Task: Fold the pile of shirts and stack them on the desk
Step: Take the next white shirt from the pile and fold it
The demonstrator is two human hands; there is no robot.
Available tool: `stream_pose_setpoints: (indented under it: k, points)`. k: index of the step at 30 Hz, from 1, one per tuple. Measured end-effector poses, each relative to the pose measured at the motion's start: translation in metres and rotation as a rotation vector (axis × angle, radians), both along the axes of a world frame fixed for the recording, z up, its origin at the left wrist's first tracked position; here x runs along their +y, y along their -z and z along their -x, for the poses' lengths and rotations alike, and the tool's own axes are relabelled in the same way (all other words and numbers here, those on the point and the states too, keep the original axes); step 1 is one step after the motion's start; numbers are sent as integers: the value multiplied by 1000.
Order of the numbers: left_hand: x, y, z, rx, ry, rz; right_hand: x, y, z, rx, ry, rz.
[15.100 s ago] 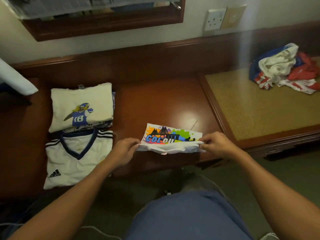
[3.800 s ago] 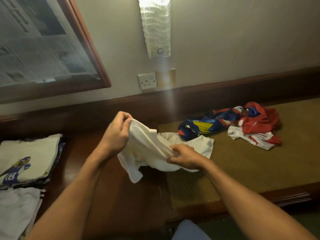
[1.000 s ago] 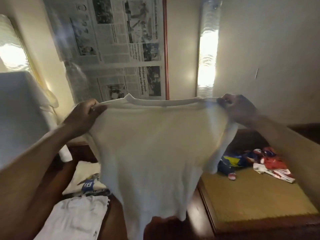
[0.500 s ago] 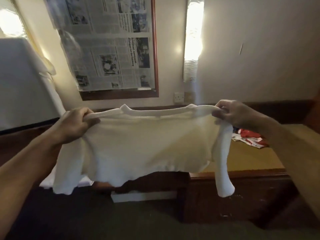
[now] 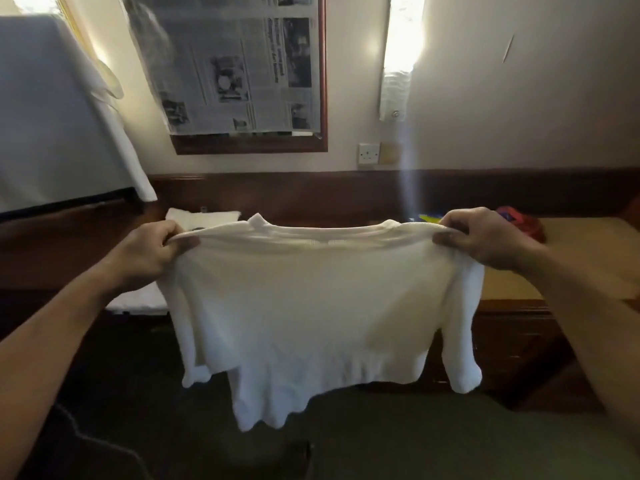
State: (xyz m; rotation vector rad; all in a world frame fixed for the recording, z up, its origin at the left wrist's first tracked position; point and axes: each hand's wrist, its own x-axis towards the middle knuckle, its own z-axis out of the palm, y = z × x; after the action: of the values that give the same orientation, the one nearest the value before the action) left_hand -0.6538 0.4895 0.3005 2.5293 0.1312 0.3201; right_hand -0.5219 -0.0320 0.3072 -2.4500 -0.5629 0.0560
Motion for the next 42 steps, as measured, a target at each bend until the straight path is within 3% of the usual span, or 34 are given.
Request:
stream_pose_setpoints:
  k: [4, 15, 31, 42]
  points:
    - [16, 29, -15, 33, -26, 85, 8, 24, -16, -51, 45, 155]
    - [42, 92, -84, 51, -144, 337, 51, 91, -86, 255, 154, -134]
    - [95, 133, -285, 29, -72, 250, 103, 141, -245, 133, 411, -194]
    - [95, 153, -444, 90, -176, 204, 112, 165, -407, 171, 375, -125]
